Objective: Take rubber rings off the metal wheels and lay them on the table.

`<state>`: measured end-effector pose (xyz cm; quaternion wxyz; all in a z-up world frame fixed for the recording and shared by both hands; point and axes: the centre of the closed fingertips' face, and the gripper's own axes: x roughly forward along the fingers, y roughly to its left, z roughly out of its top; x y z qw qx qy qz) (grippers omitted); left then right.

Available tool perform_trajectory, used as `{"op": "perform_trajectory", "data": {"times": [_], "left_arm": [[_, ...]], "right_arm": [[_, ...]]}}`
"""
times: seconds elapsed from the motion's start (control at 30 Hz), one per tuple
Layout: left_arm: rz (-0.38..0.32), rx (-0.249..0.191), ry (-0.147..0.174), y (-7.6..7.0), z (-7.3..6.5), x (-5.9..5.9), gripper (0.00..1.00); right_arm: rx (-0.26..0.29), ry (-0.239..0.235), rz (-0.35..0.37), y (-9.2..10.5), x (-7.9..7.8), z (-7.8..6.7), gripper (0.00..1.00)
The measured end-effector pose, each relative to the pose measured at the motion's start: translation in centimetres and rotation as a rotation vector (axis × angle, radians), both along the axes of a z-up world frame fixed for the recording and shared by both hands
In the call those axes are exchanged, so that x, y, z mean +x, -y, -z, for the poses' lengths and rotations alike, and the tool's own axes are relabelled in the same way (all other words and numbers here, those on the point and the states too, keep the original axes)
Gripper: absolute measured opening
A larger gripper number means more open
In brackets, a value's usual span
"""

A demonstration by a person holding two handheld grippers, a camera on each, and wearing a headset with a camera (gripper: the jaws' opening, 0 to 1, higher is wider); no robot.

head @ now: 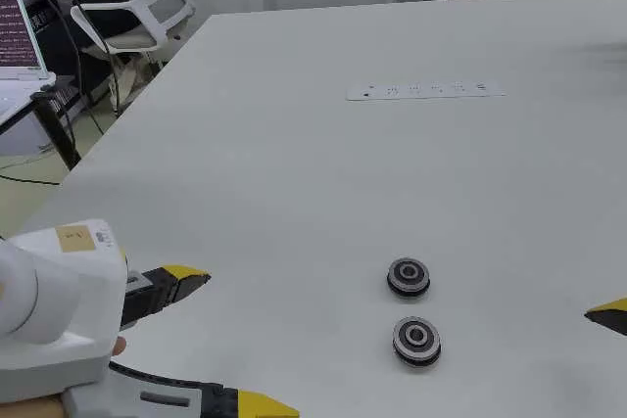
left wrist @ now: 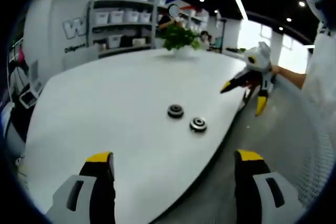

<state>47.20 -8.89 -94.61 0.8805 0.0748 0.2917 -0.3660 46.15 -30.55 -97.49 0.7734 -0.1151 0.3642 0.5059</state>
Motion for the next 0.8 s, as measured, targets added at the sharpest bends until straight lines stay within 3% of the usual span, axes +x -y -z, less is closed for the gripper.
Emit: {"op": "perform_trajectory", "data": {"times": [0.57, 0.8], "left_arm": [[0.006, 0.018, -0.005, -0.18, 0.16, -0.05, 0.95], [0.0, 0.006, -0.001, -0.18, 0.01, -0.04, 0.95]], "right_arm": [[-0.009, 0.003, -0.017, -0.05, -0.19, 0.06, 0.95], [-0.006, 0.005, -0.008, -0.02, -0.18, 0.0, 0.94]]}}
